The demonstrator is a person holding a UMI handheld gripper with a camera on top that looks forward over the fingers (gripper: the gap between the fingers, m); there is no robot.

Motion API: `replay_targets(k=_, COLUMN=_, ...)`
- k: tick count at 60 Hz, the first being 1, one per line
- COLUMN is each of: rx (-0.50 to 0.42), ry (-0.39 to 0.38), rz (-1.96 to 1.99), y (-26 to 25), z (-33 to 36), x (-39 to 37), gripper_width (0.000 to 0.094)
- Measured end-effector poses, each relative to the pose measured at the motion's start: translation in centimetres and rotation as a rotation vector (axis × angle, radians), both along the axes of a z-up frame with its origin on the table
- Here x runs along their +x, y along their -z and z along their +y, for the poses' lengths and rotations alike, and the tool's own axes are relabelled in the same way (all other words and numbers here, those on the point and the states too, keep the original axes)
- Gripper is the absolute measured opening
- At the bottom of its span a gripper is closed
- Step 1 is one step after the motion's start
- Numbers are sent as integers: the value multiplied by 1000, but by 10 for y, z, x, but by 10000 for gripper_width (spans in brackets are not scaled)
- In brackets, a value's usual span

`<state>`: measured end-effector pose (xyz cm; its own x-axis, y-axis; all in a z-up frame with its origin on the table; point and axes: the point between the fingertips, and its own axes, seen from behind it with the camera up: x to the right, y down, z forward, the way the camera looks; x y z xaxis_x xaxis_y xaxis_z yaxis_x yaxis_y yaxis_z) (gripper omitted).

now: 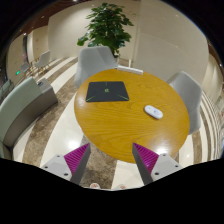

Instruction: Arrange mouse

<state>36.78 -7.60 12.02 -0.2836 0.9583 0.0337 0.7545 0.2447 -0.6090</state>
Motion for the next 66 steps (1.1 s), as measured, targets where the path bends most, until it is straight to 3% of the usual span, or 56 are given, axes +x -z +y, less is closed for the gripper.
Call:
replay_targets(k=30, rx=37, ry=268, rz=18, y=24, z=129, x=-33, gripper_width=869)
replay_targets(k=46, rx=40, ry=308, rz=52, y=43, z=172, x=-59, gripper_width=869)
replay_targets(k=66, rx=17, ry=266, rz=96, y=82, z=179, x=-146, gripper_width=868)
